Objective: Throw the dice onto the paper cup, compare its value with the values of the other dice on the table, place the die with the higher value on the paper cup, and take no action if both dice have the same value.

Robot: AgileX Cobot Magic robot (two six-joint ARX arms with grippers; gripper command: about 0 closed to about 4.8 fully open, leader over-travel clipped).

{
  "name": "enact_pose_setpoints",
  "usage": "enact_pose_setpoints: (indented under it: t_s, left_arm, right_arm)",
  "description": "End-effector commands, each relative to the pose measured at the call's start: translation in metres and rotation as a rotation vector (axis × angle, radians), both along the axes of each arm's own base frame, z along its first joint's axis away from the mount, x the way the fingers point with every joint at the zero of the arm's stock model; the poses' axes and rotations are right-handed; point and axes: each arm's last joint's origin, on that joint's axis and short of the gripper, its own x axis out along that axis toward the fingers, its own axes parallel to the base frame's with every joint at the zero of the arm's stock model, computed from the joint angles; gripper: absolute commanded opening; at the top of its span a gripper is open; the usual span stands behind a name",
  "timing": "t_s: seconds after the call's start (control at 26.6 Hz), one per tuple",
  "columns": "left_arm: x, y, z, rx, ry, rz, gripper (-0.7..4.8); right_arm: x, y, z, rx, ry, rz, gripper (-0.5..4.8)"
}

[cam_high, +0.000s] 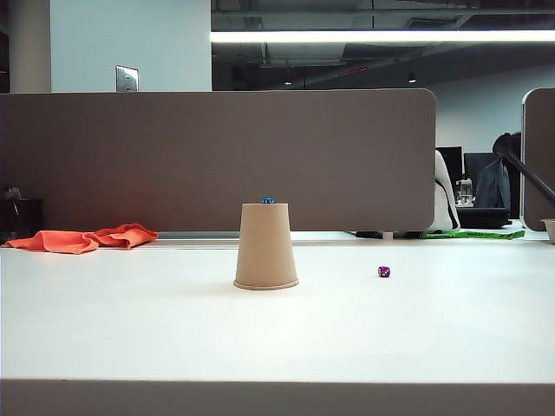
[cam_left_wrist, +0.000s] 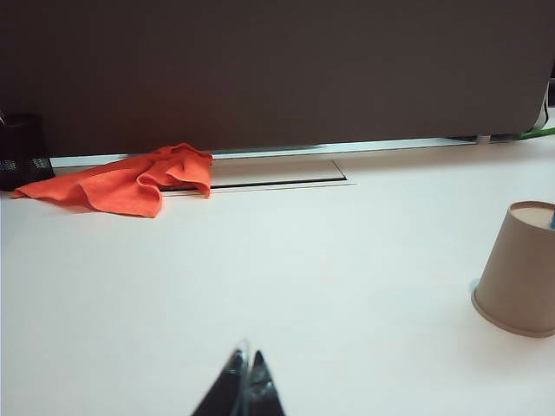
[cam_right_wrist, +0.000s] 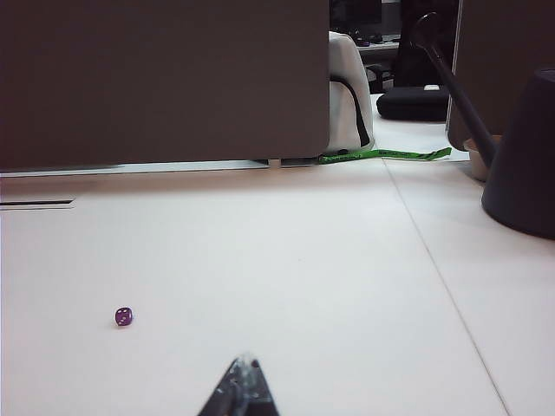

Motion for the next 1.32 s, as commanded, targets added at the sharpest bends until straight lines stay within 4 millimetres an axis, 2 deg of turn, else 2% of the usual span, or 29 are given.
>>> enact_pose_setpoints:
  t_s: [0.04, 0.26, 0.45, 0.83, 1.32]
  left_arm:
    - [0.000, 0.001, 0.002, 0.018, -0.016, 0.009, -0.06]
    - [0.001, 0.009, 0.002, 0.000, -0.014, 0.057, -0.06]
    - [0.000, 0.013, 0.002, 0.001, -0.015, 0.023, -0.06]
    - [0.001, 0.015, 0.002, -0.016, -0.013, 0.109, -0.06]
    - [0.001, 0.014, 0.001, -0.052, 0.002, 0.096, -0.06]
  right_arm:
    - [0.000, 0.000, 0.001, 0.003, -0.017, 0.004, -0.01]
    - [0.000, 0.000, 0.001, 0.003, -0.018, 0.004, -0.01]
    - [0.000, 0.000, 0.001, 0.003, -0.018, 0.004, -0.01]
    - [0.000, -0.001, 0.001, 0.004, -0.014, -0.020, -0.01]
    - [0.000, -0.001, 0.001, -0.027, -0.016, -0.046, -0.01]
